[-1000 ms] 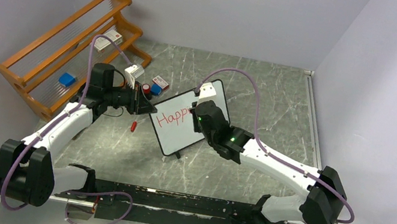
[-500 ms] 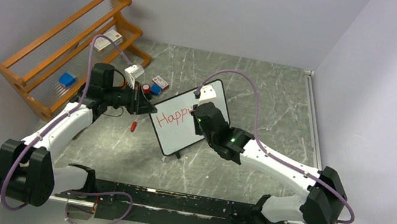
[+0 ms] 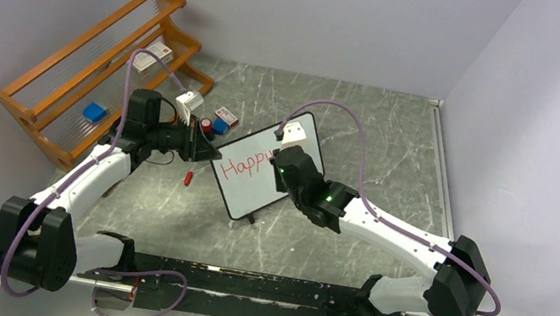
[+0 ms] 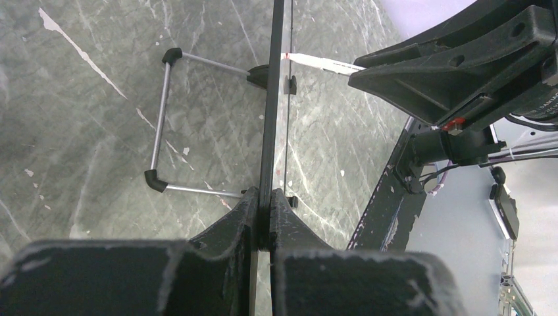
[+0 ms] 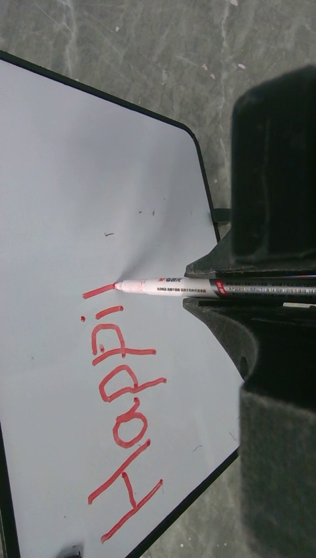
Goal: Write a sentence on the whiteboard
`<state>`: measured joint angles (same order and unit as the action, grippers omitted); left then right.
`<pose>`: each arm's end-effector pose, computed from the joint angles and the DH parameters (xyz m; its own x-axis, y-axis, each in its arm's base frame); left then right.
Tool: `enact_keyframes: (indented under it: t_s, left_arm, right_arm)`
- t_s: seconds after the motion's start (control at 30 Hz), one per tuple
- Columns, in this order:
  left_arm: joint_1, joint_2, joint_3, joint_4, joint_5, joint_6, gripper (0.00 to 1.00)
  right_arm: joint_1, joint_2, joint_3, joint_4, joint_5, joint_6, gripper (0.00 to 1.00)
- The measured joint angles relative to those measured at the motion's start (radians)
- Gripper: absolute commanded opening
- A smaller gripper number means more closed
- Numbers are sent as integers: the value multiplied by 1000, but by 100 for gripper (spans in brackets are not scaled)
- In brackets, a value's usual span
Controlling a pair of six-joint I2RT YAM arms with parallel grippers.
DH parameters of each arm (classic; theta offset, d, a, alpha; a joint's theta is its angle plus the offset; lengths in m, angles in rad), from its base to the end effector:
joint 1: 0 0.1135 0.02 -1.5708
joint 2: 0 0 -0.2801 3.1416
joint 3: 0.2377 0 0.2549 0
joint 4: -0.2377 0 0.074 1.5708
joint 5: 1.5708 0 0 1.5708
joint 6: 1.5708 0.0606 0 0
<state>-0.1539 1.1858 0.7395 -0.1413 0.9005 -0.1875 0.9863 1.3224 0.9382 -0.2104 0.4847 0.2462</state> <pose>0.2468 -0.0863 0.2584 -0.6761 -0.0123 -0.7367 0.6247 0.5207 -0.5819 0.1941 0.2421 0.2763 -0.4277 -0.2556 -0.8670 -0.4338 0.8996 -0.0512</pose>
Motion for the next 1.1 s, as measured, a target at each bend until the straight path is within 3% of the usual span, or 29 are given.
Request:
enact_keyframes:
  t_s: [1.1]
  left_arm:
    - [0,0,0,0,2,0,5]
  right_arm:
    - [-30,0,21,48,11,-27,0]
